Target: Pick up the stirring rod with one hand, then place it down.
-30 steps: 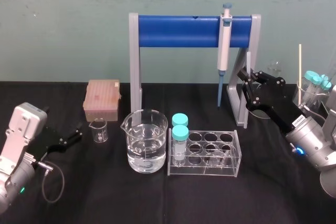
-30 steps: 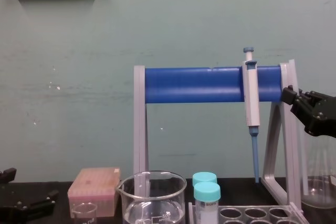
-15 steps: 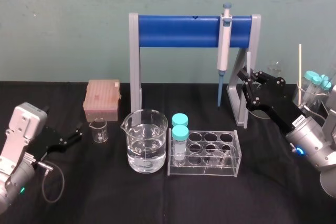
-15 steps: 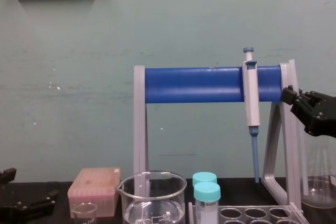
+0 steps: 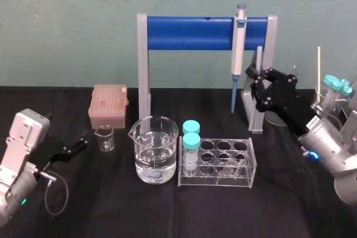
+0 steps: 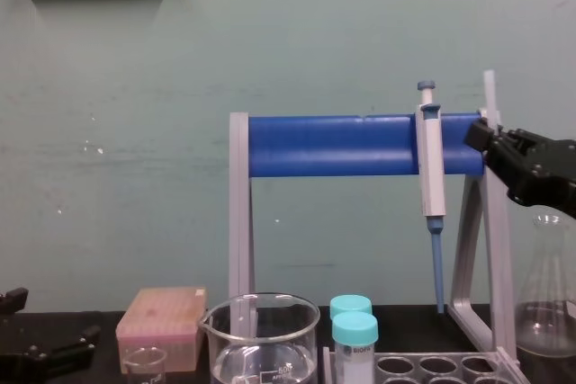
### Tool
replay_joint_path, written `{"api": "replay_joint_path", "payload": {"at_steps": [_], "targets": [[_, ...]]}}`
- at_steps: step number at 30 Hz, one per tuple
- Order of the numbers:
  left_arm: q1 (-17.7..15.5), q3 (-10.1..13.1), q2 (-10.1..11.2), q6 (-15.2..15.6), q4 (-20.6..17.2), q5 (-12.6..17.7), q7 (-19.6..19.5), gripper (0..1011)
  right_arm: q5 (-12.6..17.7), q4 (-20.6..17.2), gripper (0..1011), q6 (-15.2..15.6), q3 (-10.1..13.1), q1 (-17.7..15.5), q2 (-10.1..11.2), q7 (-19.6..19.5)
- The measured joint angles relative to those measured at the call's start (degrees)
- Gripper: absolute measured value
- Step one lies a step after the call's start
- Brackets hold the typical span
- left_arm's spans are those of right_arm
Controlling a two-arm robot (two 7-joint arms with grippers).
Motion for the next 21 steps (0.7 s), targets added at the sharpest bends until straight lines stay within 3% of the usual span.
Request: {"api": "replay_joint_path", "payload": {"at_steps": [7, 21], "targets": [[0.0, 0.0, 0.0, 0.0, 0.0, 0.0, 0.0, 1000, 1.6, -2.8, 72, 2.4, -1.1, -1.3, 0.4, 1.5], [0.0, 0.0, 0.0, 0.0, 0.0, 0.0, 0.0, 1000, 2.8, -4.7, 72, 5.2, -2.4, -2.4, 1.5, 1.2]]}}
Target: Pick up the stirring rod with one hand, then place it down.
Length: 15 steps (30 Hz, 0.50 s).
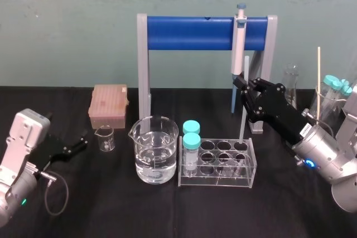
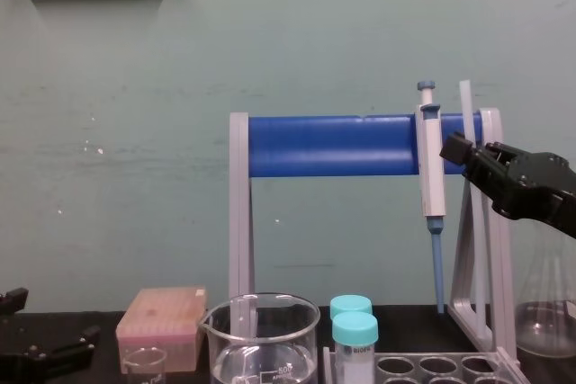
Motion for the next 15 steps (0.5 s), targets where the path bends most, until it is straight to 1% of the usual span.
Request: {"api": "replay_joint_path", "payload": {"at_steps": [15], "targets": [[0.0, 0.0, 0.0, 0.0, 0.0, 0.0, 0.0, 1000, 0.2, -1.3, 72, 2.1, -0.9, -1.3, 1.0, -1.2]]}}
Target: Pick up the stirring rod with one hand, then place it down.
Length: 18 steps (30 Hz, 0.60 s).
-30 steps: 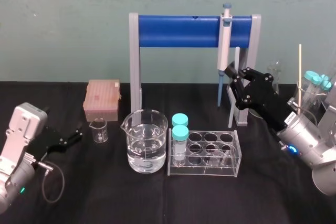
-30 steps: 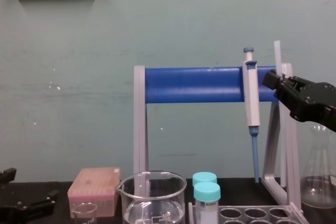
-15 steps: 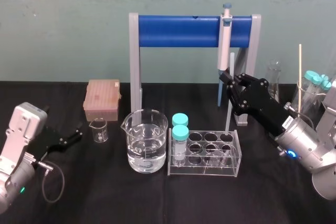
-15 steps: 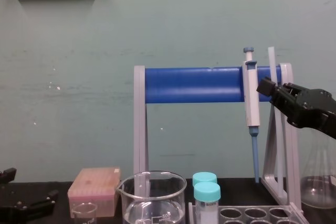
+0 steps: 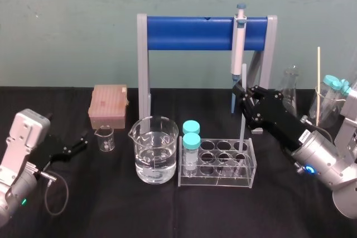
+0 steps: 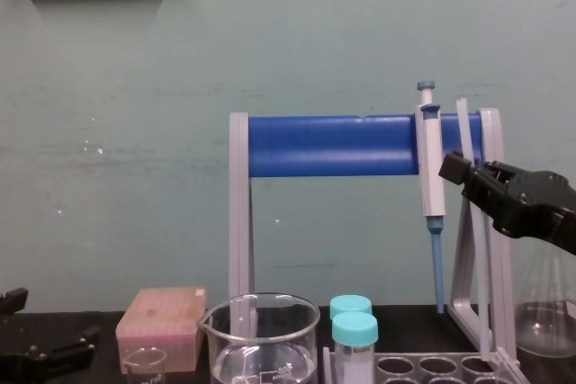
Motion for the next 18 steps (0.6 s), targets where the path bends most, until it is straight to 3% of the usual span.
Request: {"api": "replay_joint_path", "payload": {"at_steps": [18], "targets": [[0.0, 0.0, 0.0, 0.0, 0.0, 0.0, 0.0, 1000, 0.4, -0.8, 72, 1.5, -0.4, -1.0, 0.8, -1.0]]}}
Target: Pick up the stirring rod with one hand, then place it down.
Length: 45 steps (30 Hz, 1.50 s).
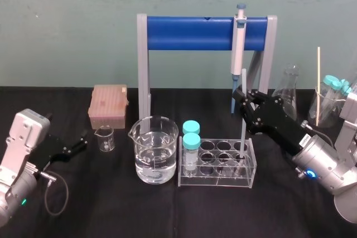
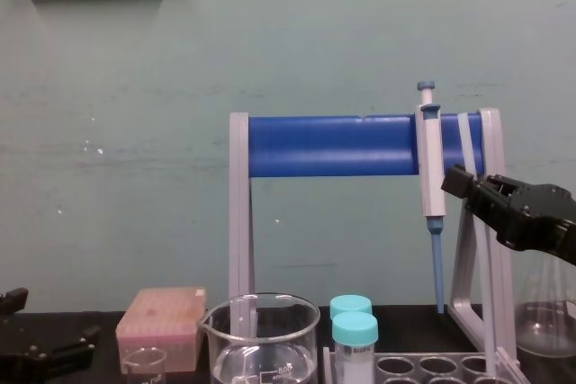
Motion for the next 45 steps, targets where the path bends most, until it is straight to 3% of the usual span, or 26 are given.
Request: {"api": "replay_joint_path", "payload": {"at_steps": [21, 45], "targets": [[0.0, 0.0, 0.0, 0.0, 0.0, 0.0, 0.0, 1000, -0.7, 0.5, 72, -0.1, 0.3, -0.1, 0.5, -0.8], [0.0, 0.0, 0.0, 0.0, 0.0, 0.0, 0.0, 1000, 1.8, 8.7, 72, 3.2, -0.7, 3.7, -2.0, 1.4]]}}
